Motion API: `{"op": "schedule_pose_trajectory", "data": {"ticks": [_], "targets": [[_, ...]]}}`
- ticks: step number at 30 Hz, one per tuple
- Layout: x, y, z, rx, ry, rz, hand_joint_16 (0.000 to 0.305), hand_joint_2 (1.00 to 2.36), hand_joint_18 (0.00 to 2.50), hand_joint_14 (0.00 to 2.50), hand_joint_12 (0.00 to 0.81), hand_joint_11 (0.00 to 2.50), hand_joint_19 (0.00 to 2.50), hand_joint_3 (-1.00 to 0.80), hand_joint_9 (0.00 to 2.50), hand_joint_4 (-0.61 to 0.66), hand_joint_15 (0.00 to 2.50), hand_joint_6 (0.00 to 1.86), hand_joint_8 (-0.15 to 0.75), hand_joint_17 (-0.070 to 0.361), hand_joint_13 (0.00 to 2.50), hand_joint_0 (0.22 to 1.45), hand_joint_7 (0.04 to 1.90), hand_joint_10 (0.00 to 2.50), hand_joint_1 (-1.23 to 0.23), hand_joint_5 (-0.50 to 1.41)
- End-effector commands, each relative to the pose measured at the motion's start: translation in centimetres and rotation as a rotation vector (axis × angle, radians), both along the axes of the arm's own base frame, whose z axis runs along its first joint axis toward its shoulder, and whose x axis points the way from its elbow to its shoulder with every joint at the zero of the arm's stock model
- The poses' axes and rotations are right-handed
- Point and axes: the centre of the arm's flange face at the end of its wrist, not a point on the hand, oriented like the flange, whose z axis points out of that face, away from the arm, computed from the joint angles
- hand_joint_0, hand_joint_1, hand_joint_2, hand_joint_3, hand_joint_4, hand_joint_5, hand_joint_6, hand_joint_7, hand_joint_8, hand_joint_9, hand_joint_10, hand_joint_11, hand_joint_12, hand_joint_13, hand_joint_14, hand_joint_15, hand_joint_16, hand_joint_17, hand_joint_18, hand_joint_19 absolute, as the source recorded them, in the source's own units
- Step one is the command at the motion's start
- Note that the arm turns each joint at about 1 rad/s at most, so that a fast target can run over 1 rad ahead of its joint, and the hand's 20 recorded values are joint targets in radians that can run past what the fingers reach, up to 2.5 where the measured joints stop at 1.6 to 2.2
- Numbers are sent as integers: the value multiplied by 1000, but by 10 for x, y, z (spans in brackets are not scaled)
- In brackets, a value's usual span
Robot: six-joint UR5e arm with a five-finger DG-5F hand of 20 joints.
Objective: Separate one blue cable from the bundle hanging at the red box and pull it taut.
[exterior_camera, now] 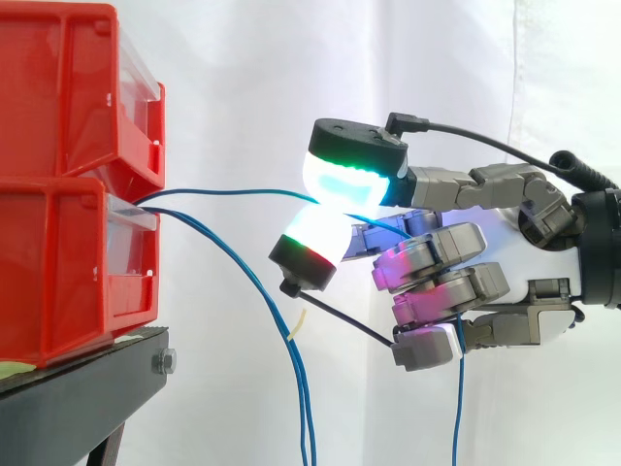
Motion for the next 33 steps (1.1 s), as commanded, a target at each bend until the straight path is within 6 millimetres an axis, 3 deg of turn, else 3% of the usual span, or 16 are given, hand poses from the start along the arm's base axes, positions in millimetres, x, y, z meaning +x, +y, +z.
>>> {"op": "schedule_pose_trajectory", "data": {"ticks": [1, 14, 25, 33], "targets": [[0, 0, 0, -2, 2, 0, 57, 1013, 1204, 1269, 343, 1357, 1108, -20, 1216, -16, 1493, 962, 328, 127, 1322, 655, 1184, 1083, -808, -105], [0, 0, 0, -2, 2, -2, 55, 1014, 1238, 1433, 348, 1358, 1146, -26, 1215, 2, 1407, 956, 320, 124, 1312, 662, 1214, 1116, -813, -104], [0, 0, 0, -2, 2, -2, 54, 1015, 1156, 1085, 284, 1511, 1087, -41, 1219, -12, 1675, 959, 267, 122, 1324, 649, 1227, 911, -801, -110], [0, 0, 0, -1, 3, -2, 53, 1015, 1174, 1099, 293, 1501, 1087, -45, 1222, -13, 1645, 960, 281, 119, 1335, 652, 1214, 927, -801, -111]]}}
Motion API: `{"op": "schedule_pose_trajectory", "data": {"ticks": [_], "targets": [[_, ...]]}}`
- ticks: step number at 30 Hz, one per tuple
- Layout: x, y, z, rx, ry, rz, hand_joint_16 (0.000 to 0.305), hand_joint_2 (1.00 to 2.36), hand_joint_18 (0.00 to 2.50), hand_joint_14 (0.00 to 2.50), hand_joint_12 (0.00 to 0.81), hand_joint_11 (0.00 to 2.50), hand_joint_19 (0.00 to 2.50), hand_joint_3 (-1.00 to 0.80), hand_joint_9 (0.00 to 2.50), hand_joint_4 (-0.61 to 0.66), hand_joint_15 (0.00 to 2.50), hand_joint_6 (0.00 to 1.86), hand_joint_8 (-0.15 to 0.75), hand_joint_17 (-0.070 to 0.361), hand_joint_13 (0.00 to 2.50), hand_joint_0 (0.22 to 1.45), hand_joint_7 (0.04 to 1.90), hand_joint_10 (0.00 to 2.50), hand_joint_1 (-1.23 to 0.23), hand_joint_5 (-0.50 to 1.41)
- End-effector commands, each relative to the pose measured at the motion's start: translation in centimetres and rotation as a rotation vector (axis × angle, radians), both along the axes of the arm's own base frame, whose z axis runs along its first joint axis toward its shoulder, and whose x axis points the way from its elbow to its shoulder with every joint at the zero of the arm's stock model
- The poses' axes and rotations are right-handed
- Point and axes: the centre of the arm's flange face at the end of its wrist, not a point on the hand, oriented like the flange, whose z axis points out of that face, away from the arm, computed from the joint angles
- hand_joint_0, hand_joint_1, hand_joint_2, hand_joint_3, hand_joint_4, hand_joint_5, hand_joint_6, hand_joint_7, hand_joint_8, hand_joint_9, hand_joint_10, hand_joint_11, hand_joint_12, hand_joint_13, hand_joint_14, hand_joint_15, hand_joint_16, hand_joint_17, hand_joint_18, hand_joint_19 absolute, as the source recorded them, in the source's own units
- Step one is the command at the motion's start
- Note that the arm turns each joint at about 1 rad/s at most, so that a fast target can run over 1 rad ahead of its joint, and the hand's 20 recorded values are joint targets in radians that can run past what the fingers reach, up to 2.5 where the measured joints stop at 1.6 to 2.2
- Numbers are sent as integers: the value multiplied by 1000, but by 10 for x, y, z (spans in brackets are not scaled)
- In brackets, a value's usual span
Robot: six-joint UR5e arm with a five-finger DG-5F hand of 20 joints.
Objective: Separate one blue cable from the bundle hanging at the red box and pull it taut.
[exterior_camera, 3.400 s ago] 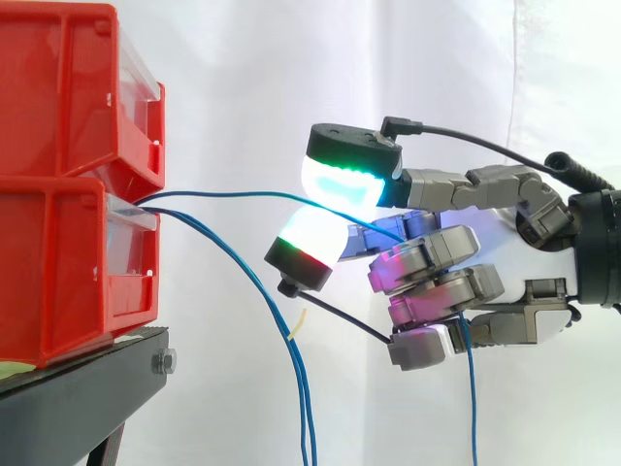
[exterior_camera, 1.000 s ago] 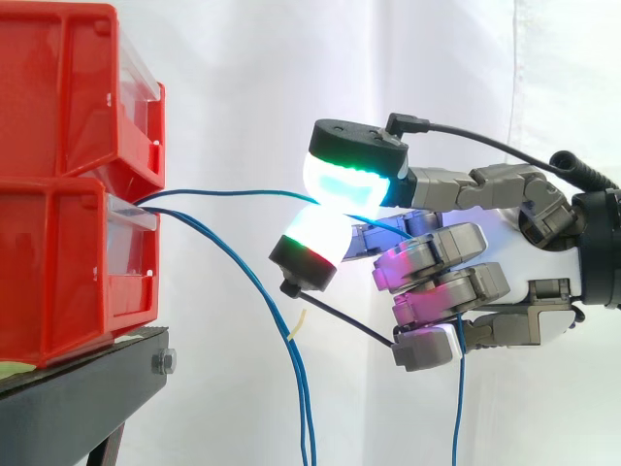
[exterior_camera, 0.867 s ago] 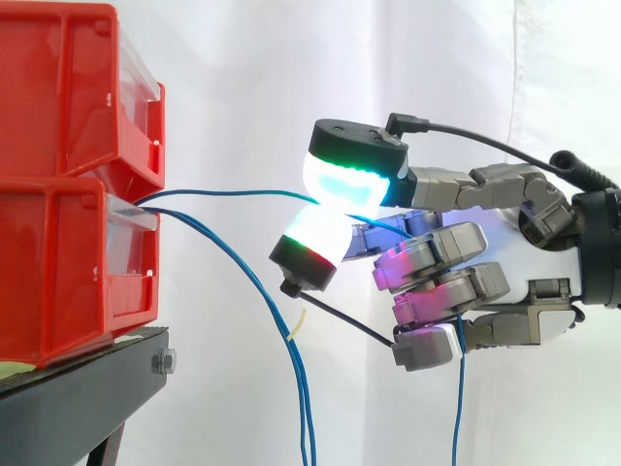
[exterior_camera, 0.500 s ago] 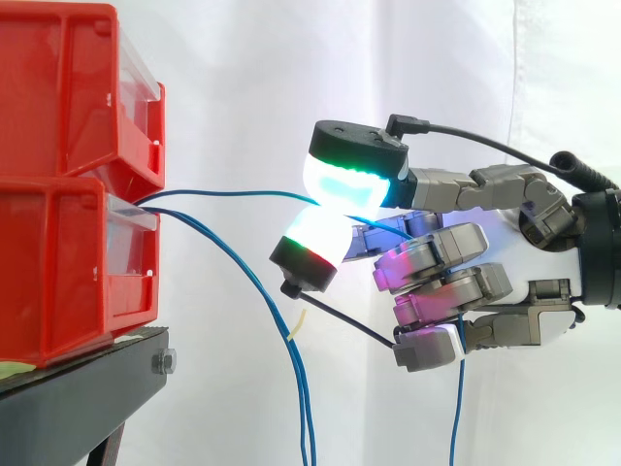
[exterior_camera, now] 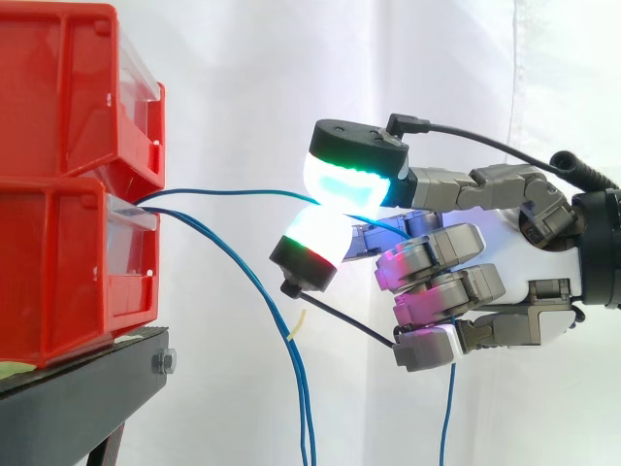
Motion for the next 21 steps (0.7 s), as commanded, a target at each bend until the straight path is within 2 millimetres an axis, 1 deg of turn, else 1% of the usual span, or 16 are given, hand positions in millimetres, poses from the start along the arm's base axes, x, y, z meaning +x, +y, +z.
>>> {"op": "schedule_pose_trajectory", "data": {"ticks": [1, 13, 17, 20, 21], "targets": [[0, 0, 0, 0, 1, 0, 53, 1015, 1177, 1095, 286, 1503, 1087, -46, 1222, -12, 1653, 960, 280, 120, 1335, 652, 1212, 925, -801, -111], [0, 0, 0, 0, 1, 0, 53, 1016, 1186, 1151, 303, 1471, 1122, -47, 1227, -3, 1623, 959, 289, 118, 1335, 654, 1213, 942, -804, -111], [0, 0, 0, 0, 0, 0, 53, 1016, 1195, 1181, 294, 1490, 1112, -48, 1225, -4, 1593, 958, 289, 120, 1330, 656, 1217, 954, -805, -111], [0, 0, 0, 0, -2, 0, 53, 1016, 1194, 1182, 306, 1474, 1134, -47, 1226, -4, 1606, 958, 285, 118, 1333, 656, 1215, 955, -806, -111], [0, 0, 0, 0, 1, 0, 53, 1016, 1195, 1190, 294, 1469, 1129, -47, 1227, -2, 1579, 958, 293, 119, 1333, 656, 1215, 962, -806, -111]]}}
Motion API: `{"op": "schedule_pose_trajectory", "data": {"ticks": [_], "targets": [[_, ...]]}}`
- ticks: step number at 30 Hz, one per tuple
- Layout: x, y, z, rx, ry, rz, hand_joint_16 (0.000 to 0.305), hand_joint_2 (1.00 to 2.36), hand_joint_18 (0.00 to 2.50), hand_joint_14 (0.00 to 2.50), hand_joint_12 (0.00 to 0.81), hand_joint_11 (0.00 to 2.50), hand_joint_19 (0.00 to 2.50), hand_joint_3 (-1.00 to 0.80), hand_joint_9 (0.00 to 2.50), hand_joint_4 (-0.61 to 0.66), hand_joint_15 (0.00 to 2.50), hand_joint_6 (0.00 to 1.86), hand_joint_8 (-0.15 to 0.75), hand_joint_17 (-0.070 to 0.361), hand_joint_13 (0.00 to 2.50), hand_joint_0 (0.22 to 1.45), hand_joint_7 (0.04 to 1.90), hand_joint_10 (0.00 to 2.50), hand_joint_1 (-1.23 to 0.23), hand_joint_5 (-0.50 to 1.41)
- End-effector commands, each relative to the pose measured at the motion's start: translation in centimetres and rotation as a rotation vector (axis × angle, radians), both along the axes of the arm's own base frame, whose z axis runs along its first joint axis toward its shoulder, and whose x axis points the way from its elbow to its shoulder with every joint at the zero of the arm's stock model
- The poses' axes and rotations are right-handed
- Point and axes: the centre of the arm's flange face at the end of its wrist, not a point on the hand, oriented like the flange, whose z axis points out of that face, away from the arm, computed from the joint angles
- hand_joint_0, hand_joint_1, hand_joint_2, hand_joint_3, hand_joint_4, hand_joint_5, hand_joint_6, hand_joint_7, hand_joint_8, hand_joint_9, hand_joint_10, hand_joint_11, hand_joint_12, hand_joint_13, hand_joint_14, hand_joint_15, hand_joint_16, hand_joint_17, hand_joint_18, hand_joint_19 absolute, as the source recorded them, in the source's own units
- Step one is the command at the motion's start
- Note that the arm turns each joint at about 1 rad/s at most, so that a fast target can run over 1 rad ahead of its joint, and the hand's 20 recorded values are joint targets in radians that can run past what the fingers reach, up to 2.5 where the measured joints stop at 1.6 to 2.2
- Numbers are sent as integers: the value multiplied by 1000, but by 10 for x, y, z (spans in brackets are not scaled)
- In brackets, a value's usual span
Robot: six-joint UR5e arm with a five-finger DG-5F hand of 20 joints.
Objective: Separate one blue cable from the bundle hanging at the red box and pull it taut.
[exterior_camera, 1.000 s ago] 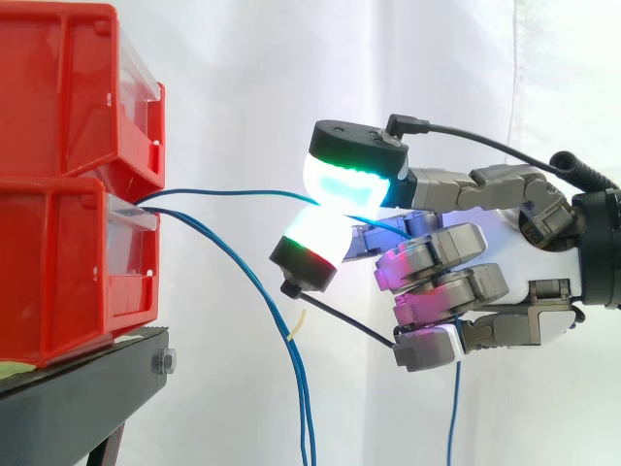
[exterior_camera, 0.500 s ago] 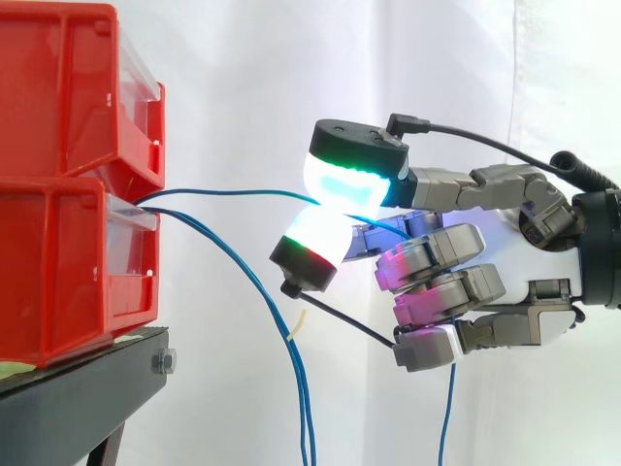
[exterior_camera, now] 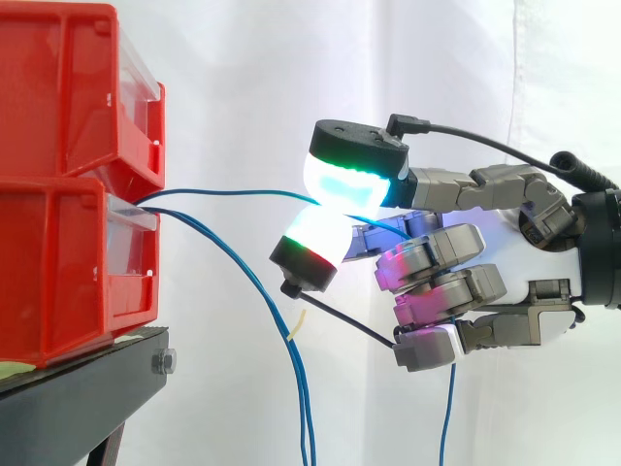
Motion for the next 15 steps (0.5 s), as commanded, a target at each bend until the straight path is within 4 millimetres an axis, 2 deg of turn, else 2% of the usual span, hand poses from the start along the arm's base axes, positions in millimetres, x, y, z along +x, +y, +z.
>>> {"op": "schedule_pose_trajectory", "data": {"ticks": [1, 15], "targets": [[0, 0, -1, 1, 1, 0, 53, 1016, 1197, 1188, 304, 1471, 1131, -49, 1226, -7, 1593, 958, 292, 119, 1333, 657, 1209, 963, -806, -111], [0, 0, 0, 1, -1, 0, 53, 1016, 1201, 1186, 299, 1465, 1133, -42, 1227, -5, 1601, 958, 295, 119, 1337, 655, 1213, 967, -805, -111]]}}
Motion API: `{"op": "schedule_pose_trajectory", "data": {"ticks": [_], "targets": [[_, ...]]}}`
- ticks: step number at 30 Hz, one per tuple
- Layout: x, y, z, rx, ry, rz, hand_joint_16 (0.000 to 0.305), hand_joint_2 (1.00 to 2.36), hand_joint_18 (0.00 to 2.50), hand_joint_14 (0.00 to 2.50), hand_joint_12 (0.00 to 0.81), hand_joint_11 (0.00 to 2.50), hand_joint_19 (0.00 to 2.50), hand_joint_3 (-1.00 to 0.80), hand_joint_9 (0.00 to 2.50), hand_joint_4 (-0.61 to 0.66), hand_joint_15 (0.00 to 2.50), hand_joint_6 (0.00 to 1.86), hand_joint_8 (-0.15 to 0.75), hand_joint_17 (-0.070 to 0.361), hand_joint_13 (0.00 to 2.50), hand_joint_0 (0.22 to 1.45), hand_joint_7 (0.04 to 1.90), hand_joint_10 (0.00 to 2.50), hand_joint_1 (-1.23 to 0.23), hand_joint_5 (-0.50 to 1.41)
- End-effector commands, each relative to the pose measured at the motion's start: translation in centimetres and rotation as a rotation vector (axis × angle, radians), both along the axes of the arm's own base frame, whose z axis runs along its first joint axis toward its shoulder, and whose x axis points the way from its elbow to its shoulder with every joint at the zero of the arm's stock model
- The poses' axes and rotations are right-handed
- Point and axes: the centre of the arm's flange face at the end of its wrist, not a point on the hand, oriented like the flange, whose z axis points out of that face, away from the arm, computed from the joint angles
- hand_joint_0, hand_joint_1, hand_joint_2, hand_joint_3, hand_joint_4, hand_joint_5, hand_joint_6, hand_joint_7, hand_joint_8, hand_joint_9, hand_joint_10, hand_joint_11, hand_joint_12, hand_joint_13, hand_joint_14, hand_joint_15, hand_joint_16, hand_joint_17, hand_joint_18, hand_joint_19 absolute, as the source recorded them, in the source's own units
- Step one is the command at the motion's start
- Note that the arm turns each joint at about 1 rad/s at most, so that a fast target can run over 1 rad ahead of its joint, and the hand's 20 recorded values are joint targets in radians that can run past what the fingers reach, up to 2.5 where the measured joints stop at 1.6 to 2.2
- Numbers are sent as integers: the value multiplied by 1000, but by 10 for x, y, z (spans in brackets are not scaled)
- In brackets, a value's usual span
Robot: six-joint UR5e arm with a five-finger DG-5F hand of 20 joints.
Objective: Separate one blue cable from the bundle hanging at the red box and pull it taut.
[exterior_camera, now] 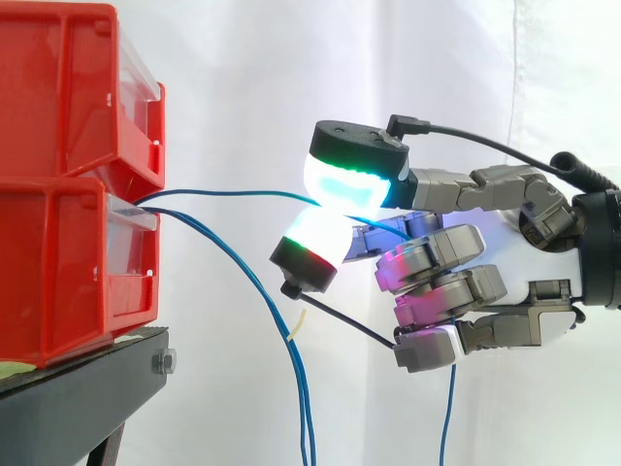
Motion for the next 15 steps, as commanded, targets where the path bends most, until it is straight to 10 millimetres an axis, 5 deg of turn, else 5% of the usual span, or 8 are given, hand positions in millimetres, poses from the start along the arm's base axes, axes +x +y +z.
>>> {"op": "schedule_pose_trajectory", "data": {"ticks": [1, 15], "targets": [[0, 0, -1, 0, 2, 1, 53, 1017, 1201, 1187, 307, 1470, 1131, -46, 1226, -4, 1614, 958, 288, 119, 1339, 656, 1212, 965, -807, -111], [0, 0, 0, -1, 1, 0, 54, 1016, 1206, 1191, 306, 1458, 1125, -46, 1233, 0, 1606, 957, 293, 121, 1341, 656, 1221, 970, -808, -111]]}}
